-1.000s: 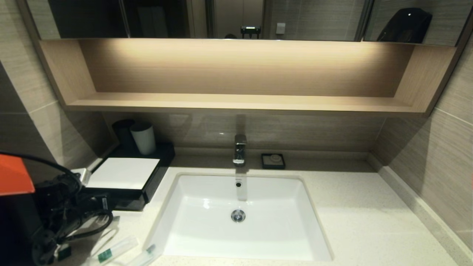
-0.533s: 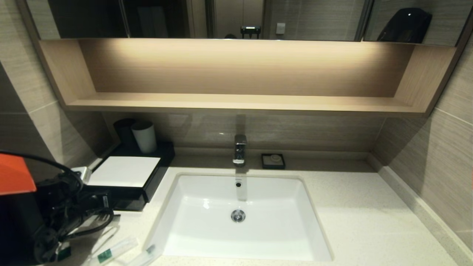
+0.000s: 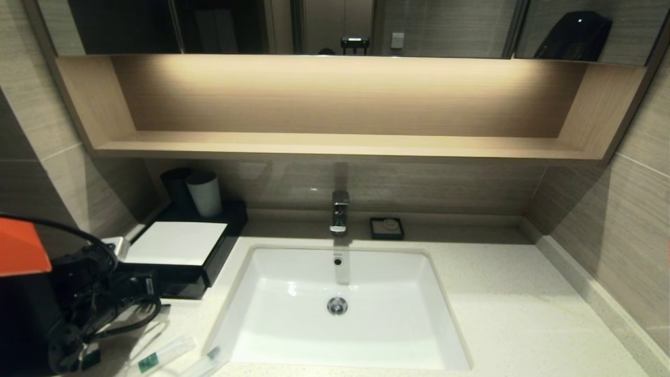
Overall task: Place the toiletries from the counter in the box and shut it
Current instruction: Open the drawer
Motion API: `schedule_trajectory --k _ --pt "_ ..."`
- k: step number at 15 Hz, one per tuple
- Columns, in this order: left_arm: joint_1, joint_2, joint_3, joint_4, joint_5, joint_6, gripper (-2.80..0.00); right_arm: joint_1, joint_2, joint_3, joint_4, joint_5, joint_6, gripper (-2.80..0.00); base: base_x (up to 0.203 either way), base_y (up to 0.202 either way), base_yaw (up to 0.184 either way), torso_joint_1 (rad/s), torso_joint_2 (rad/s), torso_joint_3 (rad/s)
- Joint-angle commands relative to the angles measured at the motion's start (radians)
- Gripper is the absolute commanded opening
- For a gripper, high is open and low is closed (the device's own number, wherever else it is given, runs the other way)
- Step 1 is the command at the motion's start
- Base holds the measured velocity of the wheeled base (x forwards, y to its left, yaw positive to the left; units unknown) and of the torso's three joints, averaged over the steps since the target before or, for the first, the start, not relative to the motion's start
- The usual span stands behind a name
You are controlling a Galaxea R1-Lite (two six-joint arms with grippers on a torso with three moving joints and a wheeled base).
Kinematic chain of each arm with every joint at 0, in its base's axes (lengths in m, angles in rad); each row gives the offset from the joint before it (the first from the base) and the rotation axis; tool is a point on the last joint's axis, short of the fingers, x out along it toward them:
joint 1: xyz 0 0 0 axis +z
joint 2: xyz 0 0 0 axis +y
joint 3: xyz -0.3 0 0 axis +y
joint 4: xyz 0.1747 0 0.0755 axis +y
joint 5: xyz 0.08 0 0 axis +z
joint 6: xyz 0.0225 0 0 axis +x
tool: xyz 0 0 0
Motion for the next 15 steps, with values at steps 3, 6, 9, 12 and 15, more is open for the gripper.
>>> schedule_trajectory --k 3,6,9,12,15 --pt "0.000 -0.002 0.007 -0.006 -0.001 0.000 -2.80 0.000 0.000 0.000 0.000 0.000 0.000 -2.80 0.000 0.000 0.000 0.000 0.00 0.000" --pt "0.000 0.002 0.010 -0.001 -0.002 0.000 -2.80 0.000 0.000 0.000 0.000 0.000 0.000 -2.80 0.000 0.000 0.000 0.000 0.00 0.000" --pt "0.000 0.007 0.012 0.000 -0.001 0.000 -2.80 0.000 0.000 0.000 0.000 0.000 0.000 -2.80 0.000 0.000 0.000 0.000 0.00 0.000" --pt "0.000 0.005 0.015 0.002 -0.001 0.002 -2.80 0.000 0.000 0.000 0.000 0.000 0.000 -2.80 0.000 0.000 0.000 0.000 0.00 0.000" --pt "0.000 0.000 0.022 0.013 -0.001 0.022 -2.80 0.000 0.000 0.000 0.000 0.000 0.000 -2.80 0.000 0.000 0.000 0.000 0.00 0.000"
